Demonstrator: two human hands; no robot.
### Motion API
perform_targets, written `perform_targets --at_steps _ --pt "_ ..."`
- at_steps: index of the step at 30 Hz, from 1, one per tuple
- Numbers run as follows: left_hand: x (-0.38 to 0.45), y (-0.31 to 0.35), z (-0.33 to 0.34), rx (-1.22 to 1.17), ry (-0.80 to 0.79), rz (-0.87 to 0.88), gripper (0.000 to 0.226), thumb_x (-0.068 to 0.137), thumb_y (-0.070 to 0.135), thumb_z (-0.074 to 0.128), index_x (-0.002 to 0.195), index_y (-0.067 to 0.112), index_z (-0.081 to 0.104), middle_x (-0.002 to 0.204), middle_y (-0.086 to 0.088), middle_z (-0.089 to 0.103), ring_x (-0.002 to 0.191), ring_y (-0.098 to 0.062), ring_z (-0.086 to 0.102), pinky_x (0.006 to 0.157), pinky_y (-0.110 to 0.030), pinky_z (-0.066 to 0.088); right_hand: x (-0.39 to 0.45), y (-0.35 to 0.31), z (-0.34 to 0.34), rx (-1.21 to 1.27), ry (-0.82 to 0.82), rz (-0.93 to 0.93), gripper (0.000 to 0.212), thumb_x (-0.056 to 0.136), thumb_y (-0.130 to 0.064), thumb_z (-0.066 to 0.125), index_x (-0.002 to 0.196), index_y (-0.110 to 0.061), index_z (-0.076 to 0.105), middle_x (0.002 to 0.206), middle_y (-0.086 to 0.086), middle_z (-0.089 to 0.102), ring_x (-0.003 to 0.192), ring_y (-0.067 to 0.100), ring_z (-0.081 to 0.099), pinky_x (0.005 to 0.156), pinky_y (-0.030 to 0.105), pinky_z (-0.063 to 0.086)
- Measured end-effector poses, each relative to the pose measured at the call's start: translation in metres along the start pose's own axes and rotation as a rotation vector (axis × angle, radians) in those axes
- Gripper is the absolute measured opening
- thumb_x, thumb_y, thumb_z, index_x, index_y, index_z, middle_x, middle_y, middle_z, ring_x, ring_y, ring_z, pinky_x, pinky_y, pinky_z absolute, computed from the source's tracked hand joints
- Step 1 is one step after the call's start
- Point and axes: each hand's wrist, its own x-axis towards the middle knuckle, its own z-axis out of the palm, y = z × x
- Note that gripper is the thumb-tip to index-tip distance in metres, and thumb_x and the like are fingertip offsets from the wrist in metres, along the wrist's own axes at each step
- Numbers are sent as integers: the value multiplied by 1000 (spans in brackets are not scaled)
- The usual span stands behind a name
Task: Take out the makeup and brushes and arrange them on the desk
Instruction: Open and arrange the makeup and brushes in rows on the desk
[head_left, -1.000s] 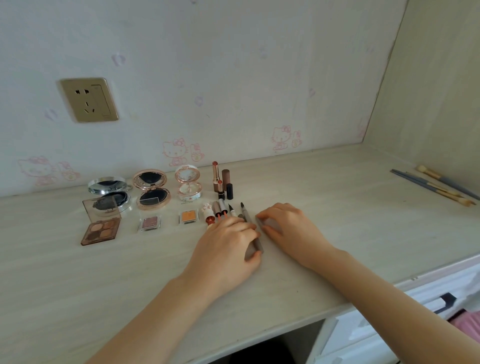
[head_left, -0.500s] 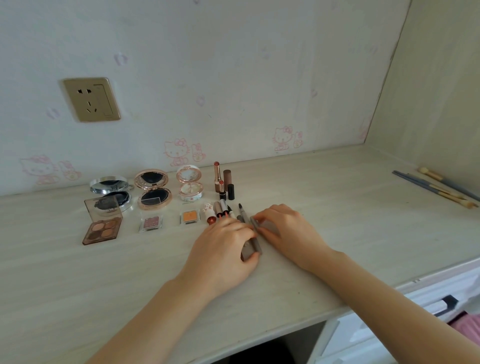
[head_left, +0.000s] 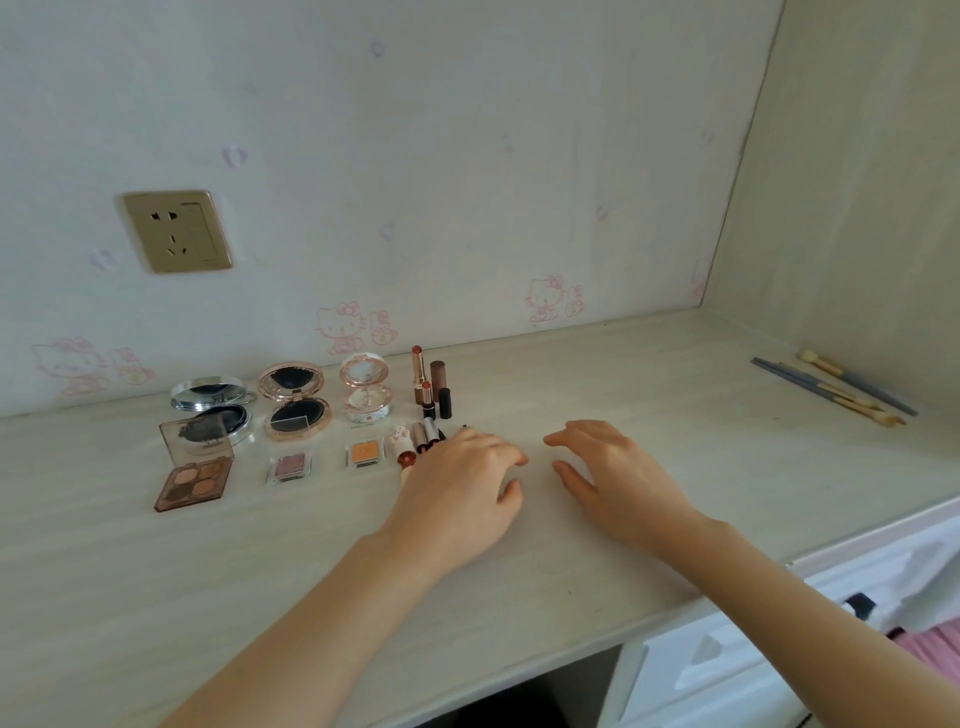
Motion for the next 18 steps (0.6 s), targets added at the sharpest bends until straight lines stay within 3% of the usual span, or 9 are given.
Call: perform_targets --at_steps 4,9,18 --pt "18 14 10 3 -22 34 30 91 24 48 116 27 64 117 12 63 118 -5 48 85 -25 43 -17 23 -17 -55 19 45 32 97 -27 50 127 -21 57 129 -3 55 129 13 43 94 28 43" --pt "45 35 30 -14 -85 93 30 92 21 46 116 25 64 117 10 65 117 -9 49 89 -31 47 -40 58 -41 -119 18 115 32 97 -28 49 127 -23 57 129 -6 56 126 11 43 94 23 40" --pt "108 77 78 -56 -82 175 29 90 18 46 109 26 66 111 12 64 112 -10 52 85 -30 46 -81 135 -81 -193 -6 290 32 98 -31 46 128 -24 55 129 -8 55 122 7 45 98 20 38"
